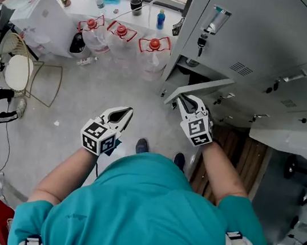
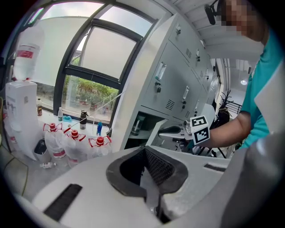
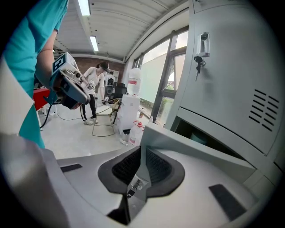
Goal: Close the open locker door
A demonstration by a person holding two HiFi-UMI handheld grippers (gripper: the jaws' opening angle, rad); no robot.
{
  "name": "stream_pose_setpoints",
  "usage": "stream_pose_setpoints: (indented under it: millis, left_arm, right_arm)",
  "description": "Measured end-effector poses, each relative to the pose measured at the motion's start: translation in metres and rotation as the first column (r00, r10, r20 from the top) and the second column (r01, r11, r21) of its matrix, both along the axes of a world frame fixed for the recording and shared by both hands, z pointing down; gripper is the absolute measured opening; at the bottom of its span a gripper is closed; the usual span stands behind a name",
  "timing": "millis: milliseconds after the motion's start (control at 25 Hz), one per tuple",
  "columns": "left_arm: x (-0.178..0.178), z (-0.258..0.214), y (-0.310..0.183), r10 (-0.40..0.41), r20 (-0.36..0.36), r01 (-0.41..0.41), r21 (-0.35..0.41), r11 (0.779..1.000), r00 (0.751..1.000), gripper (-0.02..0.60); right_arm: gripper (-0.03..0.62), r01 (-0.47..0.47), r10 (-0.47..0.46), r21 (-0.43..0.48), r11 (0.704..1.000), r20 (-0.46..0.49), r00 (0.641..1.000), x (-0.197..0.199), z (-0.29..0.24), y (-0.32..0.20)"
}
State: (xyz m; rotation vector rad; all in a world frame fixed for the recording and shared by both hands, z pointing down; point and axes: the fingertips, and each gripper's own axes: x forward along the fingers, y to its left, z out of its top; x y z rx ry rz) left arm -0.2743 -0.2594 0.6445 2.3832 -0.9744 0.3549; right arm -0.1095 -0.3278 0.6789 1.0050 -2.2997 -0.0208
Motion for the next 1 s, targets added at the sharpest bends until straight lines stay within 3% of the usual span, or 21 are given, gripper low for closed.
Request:
stream_pose_setpoints:
  millis: [1000]
  left_arm:
    - [-0.048, 0.015, -0.021, -0.066, 0.001, 0.066, -0.032, 0.997, 0.998, 0.003]
  right_arm:
    - [0.032, -0.084, 0.085, 0.038, 0.996, -0.015, 0.996, -0.02, 0.006, -0.09]
